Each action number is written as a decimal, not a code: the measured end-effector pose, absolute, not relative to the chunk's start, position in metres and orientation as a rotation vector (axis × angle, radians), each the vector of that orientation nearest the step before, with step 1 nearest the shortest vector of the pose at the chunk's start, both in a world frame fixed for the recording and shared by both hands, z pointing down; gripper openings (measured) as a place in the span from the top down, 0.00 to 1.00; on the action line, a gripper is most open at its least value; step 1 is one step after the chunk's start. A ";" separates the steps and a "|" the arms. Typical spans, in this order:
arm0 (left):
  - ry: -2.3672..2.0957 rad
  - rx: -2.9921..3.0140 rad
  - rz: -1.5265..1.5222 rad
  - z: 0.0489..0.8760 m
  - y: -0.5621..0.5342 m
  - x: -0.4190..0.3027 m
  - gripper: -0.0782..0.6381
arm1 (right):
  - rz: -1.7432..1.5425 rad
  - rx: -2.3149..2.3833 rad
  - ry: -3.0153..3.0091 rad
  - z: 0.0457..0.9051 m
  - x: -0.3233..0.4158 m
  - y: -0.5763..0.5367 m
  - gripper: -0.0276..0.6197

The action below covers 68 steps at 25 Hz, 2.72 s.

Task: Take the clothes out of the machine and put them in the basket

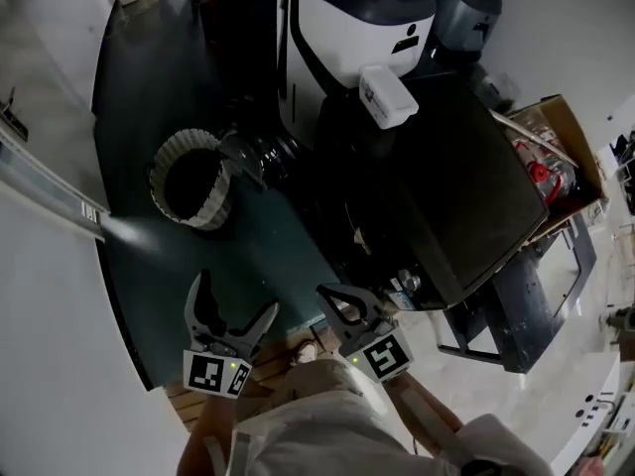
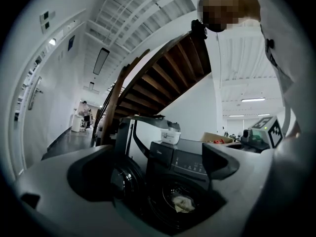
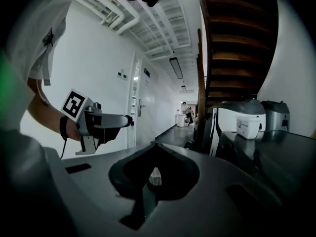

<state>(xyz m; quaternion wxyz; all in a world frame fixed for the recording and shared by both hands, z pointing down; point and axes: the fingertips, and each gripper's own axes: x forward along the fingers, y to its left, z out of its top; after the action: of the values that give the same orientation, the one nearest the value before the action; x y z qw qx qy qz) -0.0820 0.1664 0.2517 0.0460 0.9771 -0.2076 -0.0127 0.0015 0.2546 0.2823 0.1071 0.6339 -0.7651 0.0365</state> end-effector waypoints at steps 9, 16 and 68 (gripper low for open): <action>-0.258 3.023 -0.010 0.238 0.116 0.005 0.14 | 0.124 2.139 -2.038 0.251 0.058 0.219 0.93; 0.342 2.972 0.051 0.269 0.058 0.099 0.14 | 0.320 2.499 -1.572 0.268 0.111 0.177 0.93; 1.885 3.111 0.426 0.767 0.270 0.344 0.14 | 0.040 2.727 -0.796 0.706 0.189 0.232 0.93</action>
<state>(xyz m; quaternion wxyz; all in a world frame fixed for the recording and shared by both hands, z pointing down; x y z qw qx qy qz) 0.3442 0.2704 0.7671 -0.2576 0.8208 0.4973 0.1124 0.1892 0.2321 0.7057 0.1497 0.9490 -0.2772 0.0140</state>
